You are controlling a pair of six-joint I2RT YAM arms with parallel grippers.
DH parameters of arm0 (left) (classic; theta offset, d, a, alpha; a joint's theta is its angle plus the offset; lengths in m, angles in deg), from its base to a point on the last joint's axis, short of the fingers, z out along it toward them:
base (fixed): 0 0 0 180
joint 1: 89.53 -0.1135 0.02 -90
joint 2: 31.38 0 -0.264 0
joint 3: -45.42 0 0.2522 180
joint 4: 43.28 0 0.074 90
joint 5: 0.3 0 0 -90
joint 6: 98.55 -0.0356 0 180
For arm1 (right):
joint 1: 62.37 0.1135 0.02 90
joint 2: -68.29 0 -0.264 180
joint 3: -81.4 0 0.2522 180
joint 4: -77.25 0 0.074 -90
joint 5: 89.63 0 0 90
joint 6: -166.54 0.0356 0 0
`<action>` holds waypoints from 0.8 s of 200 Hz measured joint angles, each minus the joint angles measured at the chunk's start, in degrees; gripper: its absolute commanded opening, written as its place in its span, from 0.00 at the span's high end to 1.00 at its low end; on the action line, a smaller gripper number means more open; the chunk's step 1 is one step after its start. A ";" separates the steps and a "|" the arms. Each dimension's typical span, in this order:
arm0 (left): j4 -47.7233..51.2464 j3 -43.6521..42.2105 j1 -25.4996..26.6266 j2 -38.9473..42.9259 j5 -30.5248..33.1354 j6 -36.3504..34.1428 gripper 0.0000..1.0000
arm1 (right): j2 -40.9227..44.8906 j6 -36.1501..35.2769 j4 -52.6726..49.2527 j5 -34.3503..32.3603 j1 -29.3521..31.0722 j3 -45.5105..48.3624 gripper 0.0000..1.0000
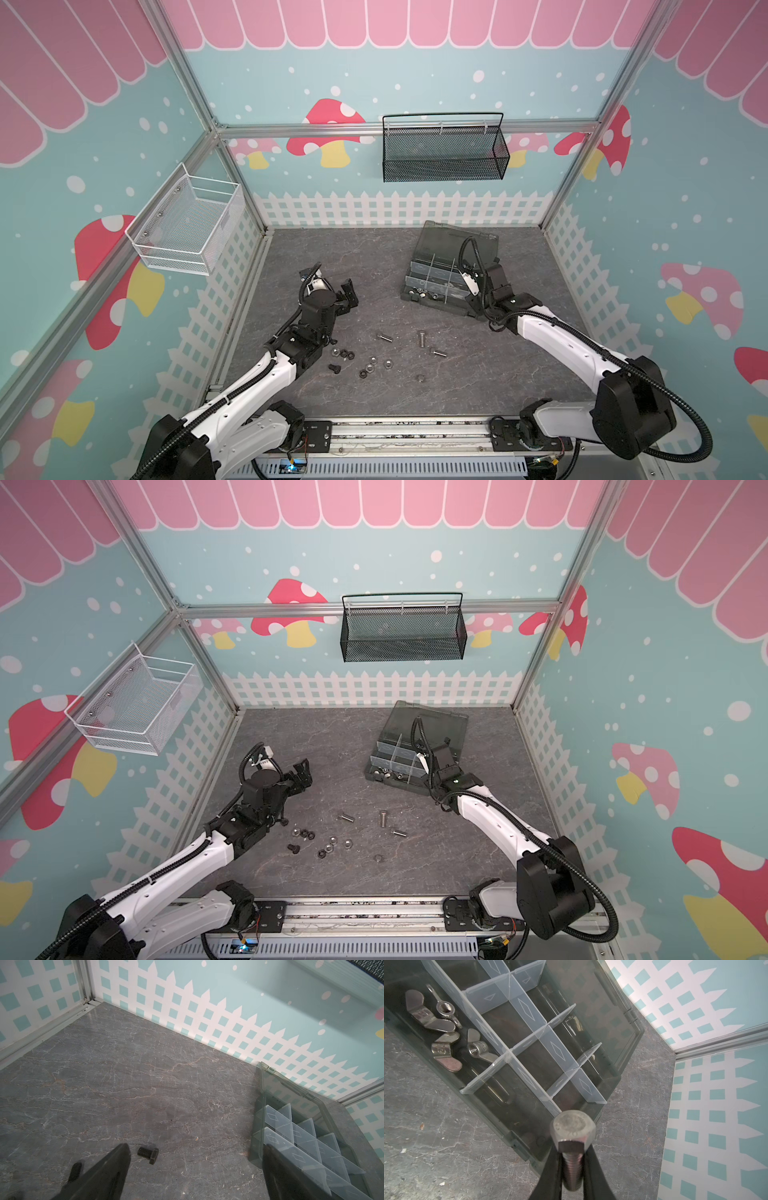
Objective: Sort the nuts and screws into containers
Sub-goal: 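Carry the hex bolt with the right gripper over the organizer box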
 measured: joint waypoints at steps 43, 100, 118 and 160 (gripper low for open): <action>1.44 0.59 -0.35 0.24 0.04 0.00 0.01 | -2.47 -0.87 0.07 1.55 -0.09 0.00 1.00; 1.70 0.57 -1.20 1.29 0.20 0.02 0.01 | -8.72 -2.89 0.09 3.58 -2.21 -1.27 1.00; 1.68 0.55 -1.49 1.77 0.24 0.07 0.01 | -9.79 -3.45 0.35 5.31 -2.29 -2.40 1.00; 1.70 0.39 -1.79 2.19 0.24 0.24 0.01 | -12.79 -4.92 0.79 9.81 -2.75 -4.07 1.00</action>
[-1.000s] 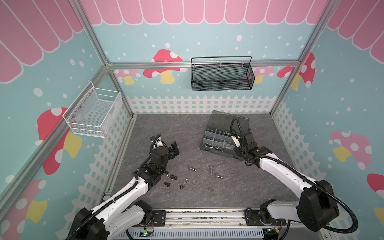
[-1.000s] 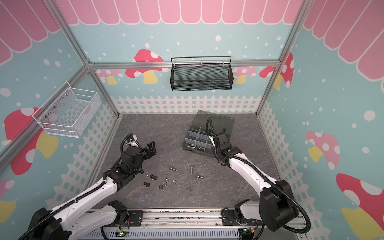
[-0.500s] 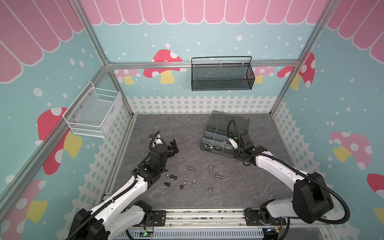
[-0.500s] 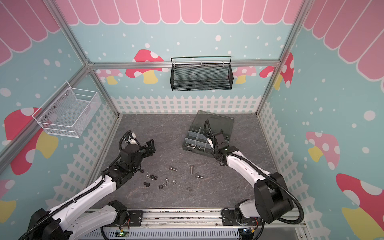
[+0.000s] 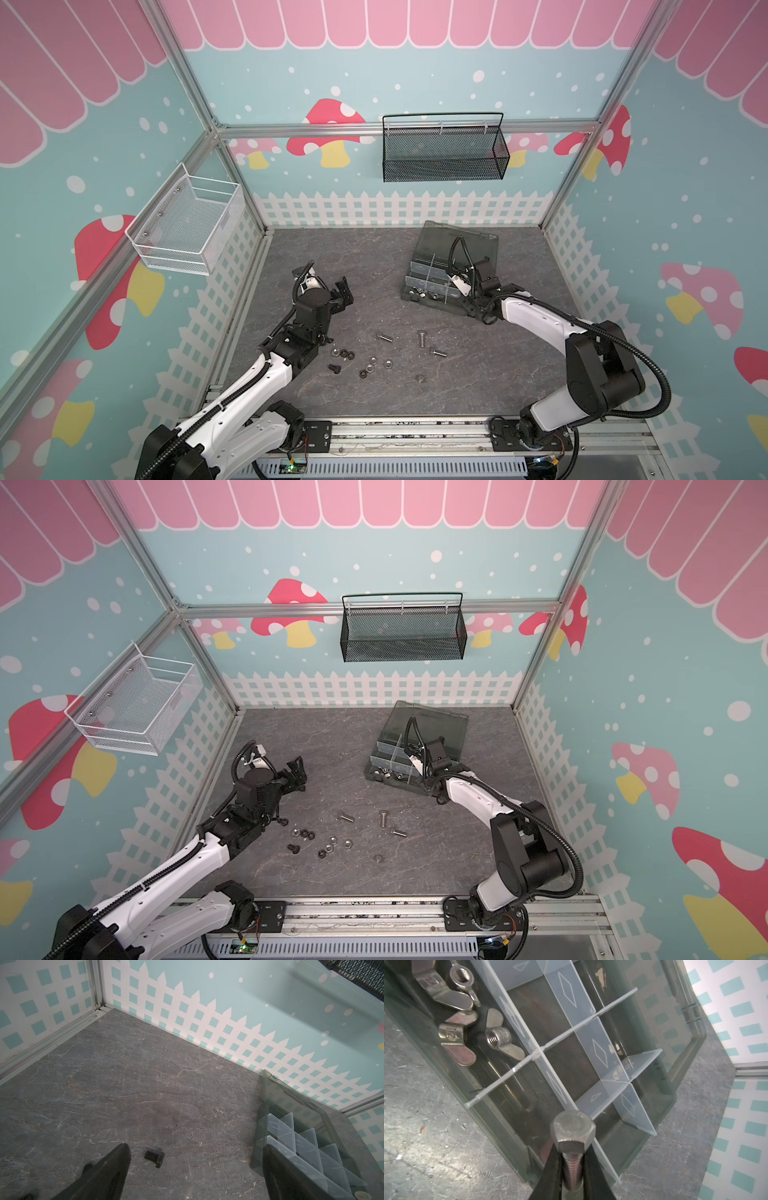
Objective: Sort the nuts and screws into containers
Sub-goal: 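Carry the hex bolt with the right gripper over the organizer box, then open the right gripper to drop the bolt into a compartment, then lower the right gripper onto another silver hex bolt near the box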
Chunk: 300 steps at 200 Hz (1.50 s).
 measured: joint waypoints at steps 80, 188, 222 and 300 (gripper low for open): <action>-0.02 -0.79 -0.39 2.25 0.22 0.44 0.01 | -5.44 -0.76 -2.40 4.98 -0.90 -3.50 0.65; 0.00 -1.36 -0.63 4.35 0.20 0.72 0.01 | -2.27 9.07 -12.28 2.86 -0.57 -11.93 0.62; 0.07 -1.36 -0.66 4.50 0.17 0.68 0.01 | -0.98 18.34 -16.76 -0.70 3.41 -12.20 0.64; 0.87 -2.01 -0.70 8.85 0.15 1.46 0.01 | 3.50 40.28 -24.24 1.05 15.93 -11.87 0.57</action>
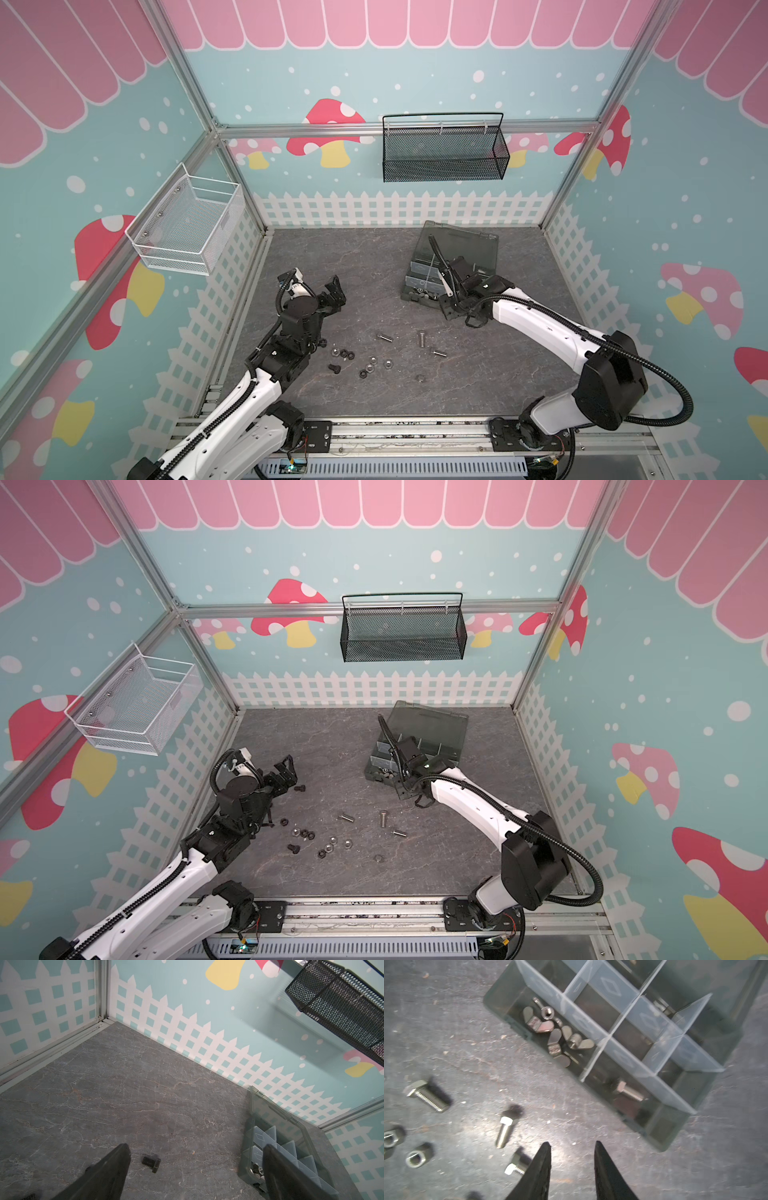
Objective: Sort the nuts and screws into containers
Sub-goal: 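Lower the right gripper onto another silver hex bolt near the box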
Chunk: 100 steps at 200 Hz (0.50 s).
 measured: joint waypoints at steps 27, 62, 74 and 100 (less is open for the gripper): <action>0.37 -0.11 0.00 -0.11 0.00 0.33 0.01 | -1.07 5.44 -0.11 2.58 4.85 0.55 0.47; 1.53 -0.20 -0.02 -0.35 0.02 1.79 0.01 | -3.89 10.23 0.31 4.87 10.82 0.92 0.44; 2.03 -0.48 -0.04 -0.11 0.07 2.38 0.01 | -5.33 11.30 0.50 5.25 12.04 0.90 0.42; 4.35 -1.01 -0.28 0.98 0.90 3.63 0.01 | -9.11 12.79 0.87 5.57 13.20 0.90 0.41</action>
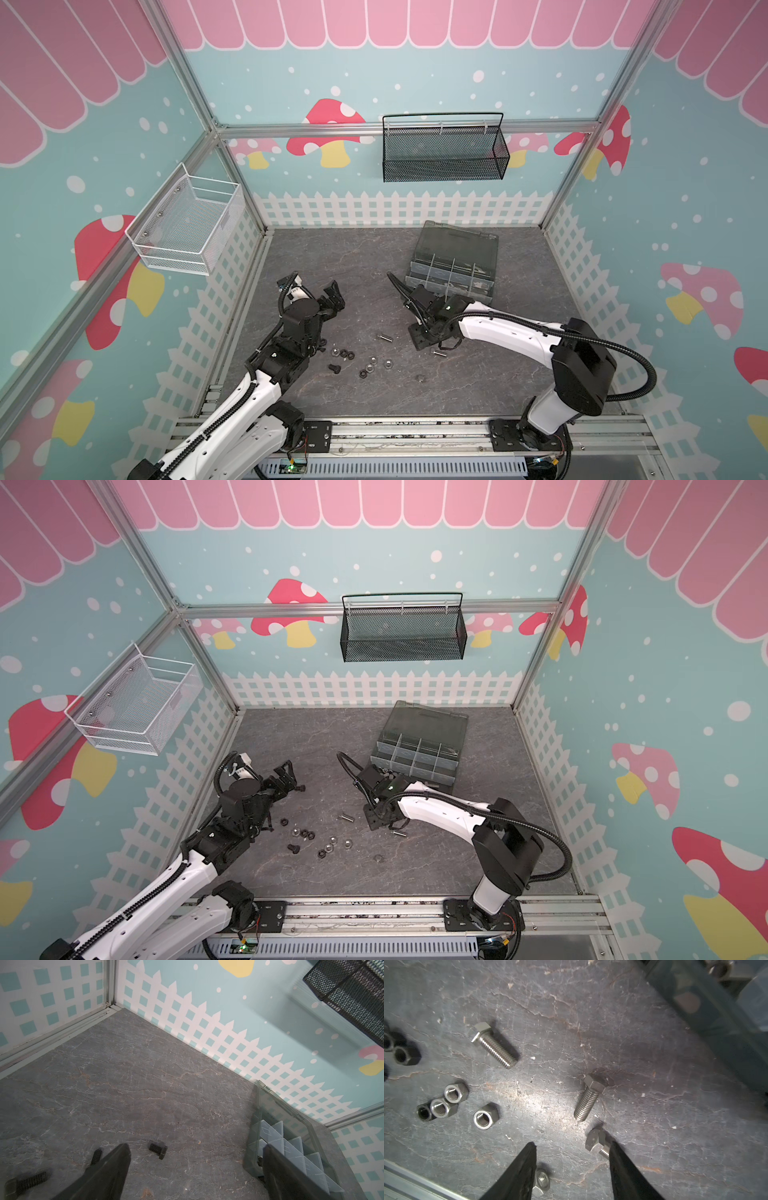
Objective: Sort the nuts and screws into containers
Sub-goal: 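Lower the right gripper onto another silver hex bolt near the box, then close the right gripper on the hex bolt and lift it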
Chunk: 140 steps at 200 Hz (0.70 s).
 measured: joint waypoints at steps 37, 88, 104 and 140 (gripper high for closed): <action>4.11 -0.22 -1.03 0.24 2.40 3.21 0.01 | -2.93 0.85 1.01 0.26 0.31 -0.04 0.39; 5.60 -0.83 -4.24 -0.44 1.99 5.25 0.02 | -4.94 2.23 2.21 -0.76 0.28 -0.04 0.44; 5.60 -0.85 -4.55 -0.66 1.46 5.29 0.02 | -6.54 2.78 2.64 -1.25 0.26 -0.04 0.47; 5.38 -1.14 -5.03 -0.76 0.26 5.79 0.01 | -8.46 3.96 3.65 -2.60 -0.11 0.07 0.54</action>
